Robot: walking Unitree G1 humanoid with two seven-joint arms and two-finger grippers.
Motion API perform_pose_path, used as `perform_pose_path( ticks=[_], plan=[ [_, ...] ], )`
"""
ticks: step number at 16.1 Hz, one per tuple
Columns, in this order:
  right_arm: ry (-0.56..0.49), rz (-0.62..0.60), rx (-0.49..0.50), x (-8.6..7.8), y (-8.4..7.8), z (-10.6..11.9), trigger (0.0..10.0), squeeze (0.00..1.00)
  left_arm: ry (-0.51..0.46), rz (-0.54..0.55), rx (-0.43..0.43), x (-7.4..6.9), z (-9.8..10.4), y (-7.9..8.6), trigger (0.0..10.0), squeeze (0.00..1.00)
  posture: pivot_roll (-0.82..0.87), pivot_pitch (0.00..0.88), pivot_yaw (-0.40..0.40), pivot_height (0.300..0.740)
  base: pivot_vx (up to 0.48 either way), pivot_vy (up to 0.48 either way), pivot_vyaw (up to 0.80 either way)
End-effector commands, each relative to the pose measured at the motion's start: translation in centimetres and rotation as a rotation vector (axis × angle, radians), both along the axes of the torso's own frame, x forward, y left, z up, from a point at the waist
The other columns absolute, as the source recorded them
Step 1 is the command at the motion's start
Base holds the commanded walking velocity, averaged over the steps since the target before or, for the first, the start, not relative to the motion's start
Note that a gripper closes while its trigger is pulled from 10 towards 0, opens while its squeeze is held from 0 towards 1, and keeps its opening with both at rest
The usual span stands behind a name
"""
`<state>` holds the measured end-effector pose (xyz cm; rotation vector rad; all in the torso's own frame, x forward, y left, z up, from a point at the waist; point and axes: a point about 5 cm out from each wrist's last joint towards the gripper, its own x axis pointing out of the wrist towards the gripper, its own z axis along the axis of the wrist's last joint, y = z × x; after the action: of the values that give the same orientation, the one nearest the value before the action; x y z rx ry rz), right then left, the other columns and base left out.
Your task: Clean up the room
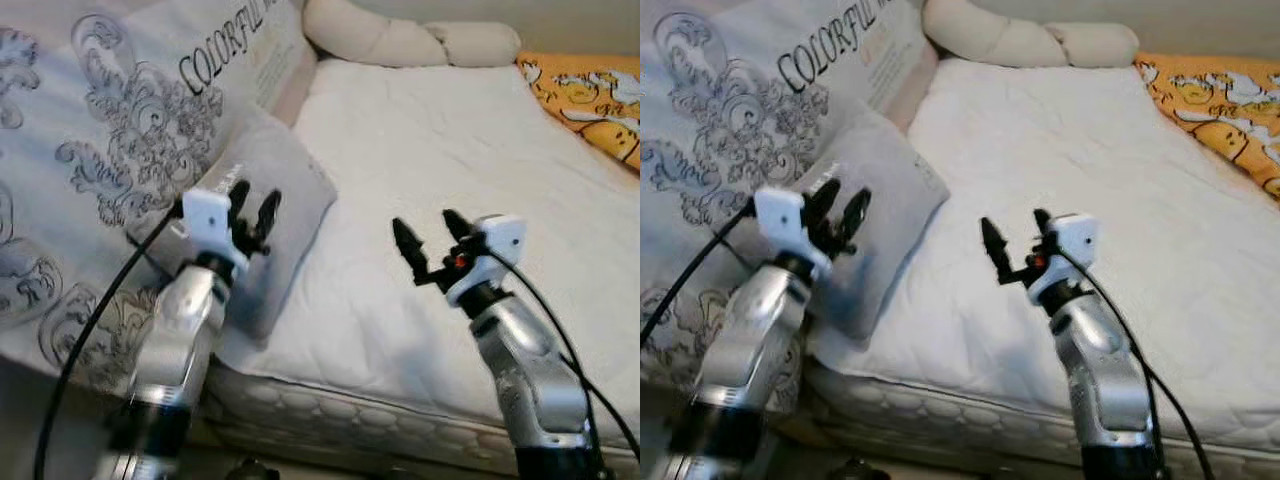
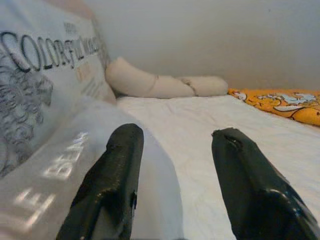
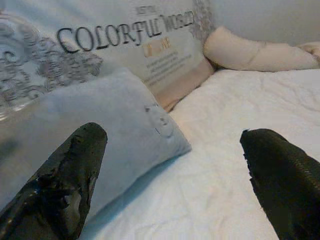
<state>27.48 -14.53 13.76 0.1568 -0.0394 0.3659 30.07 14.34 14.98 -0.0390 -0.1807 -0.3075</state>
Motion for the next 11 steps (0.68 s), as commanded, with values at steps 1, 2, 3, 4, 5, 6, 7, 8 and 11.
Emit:
perform_pose_path(
  ticks=[1,2,3,4,5,6,7,8,11],
  plan=[
    [-0.013,-0.008,-0.020,-0.4,0.2,0.4,10.0,1.00,-0.015,0.016,0.026,-0.6,0.7,0.2,10.0,1.00,-0.10,0.000,-0.009,0.740,0.000,0.000,0.00],
    [-0.005,-0.015,-0.032,-0.8,0.3,0.1,10.0,1.00,0.010,0.038,0.031,-1.2,0.4,0.7,10.0,1.00,-0.09,0.000,-0.015,0.740,0.000,0.000,0.00],
    [0.026,-0.029,-0.017,-1.2,0.1,-0.4,10.0,1.00,0.048,0.078,0.058,-1.9,-0.1,1.5,10.0,1.00,-0.06,0.000,-0.043,0.740,0.000,-0.458,0.00],
    [0.056,-0.050,-0.017,-1.5,0.0,-1.0,10.0,1.00,0.091,0.118,0.071,-2.8,-0.5,2.3,10.0,1.00,-0.06,0.000,-0.046,0.740,0.000,-0.480,0.00],
    [0.063,-0.055,-0.024,-1.7,0.0,-1.2,10.0,1.00,0.111,0.135,0.065,-3.2,-0.7,2.7,10.0,1.00,-0.05,0.000,-0.048,0.740,0.000,-0.480,0.00],
    [0.073,-0.075,-0.037,-2.0,-0.3,-1.6,10.0,1.00,0.150,0.163,0.060,-3.9,-1.5,3.3,10.0,1.00,-0.04,0.000,-0.054,0.740,0.000,-0.480,0.00],
    [0.086,-0.112,-0.045,-2.2,-0.9,-1.9,10.0,1.00,0.188,0.193,0.076,-4.7,-2.4,3.8,10.0,1.00,-0.04,0.000,-0.052,0.740,0.000,-0.480,0.00],
    [0.090,-0.128,-0.049,-2.4,-1.2,-2.0,10.0,1.00,0.222,0.212,0.083,-5.1,-2.8,4.0,10.0,1.00,-0.04,0.000,-0.053,0.740,0.000,-0.480,0.00],
    [0.098,-0.161,-0.076,-2.5,-1.3,-2.3,10.0,1.00,0.222,0.185,0.101,-5.3,-2.5,3.4,10.0,1.00,-0.06,0.000,-0.035,0.740,0.000,-0.480,0.00]
  ],
)
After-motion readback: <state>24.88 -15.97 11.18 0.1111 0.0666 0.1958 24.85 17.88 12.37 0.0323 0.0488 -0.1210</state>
